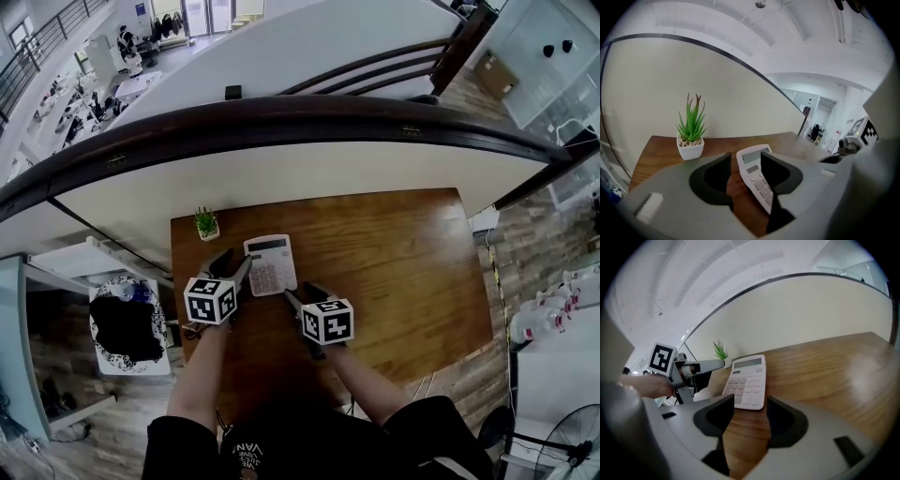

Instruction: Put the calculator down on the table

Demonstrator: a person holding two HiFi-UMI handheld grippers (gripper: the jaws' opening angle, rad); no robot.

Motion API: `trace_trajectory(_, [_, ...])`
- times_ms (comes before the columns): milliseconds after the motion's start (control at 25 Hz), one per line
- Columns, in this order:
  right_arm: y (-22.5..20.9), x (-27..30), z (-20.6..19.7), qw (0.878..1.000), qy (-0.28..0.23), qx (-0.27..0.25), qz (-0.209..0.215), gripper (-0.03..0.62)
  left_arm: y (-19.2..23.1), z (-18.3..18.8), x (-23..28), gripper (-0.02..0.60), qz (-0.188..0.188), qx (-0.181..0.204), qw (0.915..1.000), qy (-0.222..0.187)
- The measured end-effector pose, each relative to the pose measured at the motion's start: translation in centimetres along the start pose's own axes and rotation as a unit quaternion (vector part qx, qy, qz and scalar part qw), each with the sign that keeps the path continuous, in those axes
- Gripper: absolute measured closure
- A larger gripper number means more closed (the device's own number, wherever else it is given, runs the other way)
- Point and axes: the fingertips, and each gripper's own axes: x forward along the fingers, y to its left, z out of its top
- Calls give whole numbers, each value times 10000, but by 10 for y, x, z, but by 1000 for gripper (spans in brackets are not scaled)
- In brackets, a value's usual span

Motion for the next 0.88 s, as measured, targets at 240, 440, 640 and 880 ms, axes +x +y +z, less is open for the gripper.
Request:
trace_trajectory(240, [10,-24,-5,9998,-40,-129,152,403,-20,-5,-28,399,81,-136,9998,-125])
trace_trajectory(440, [12,-49,-9,9990,-73,-390,191,478,-41,-10,-52,400,288,-346,9986,-269])
trace_trajectory(640, [15,-74,-10,9981,-263,-458,323,521,-68,-20,-73,443,424,-372,9977,-367])
trace_trajectory(880, [18,-101,-15,9957,-381,-644,554,543,-101,-33,-95,529,501,-445,9966,-471])
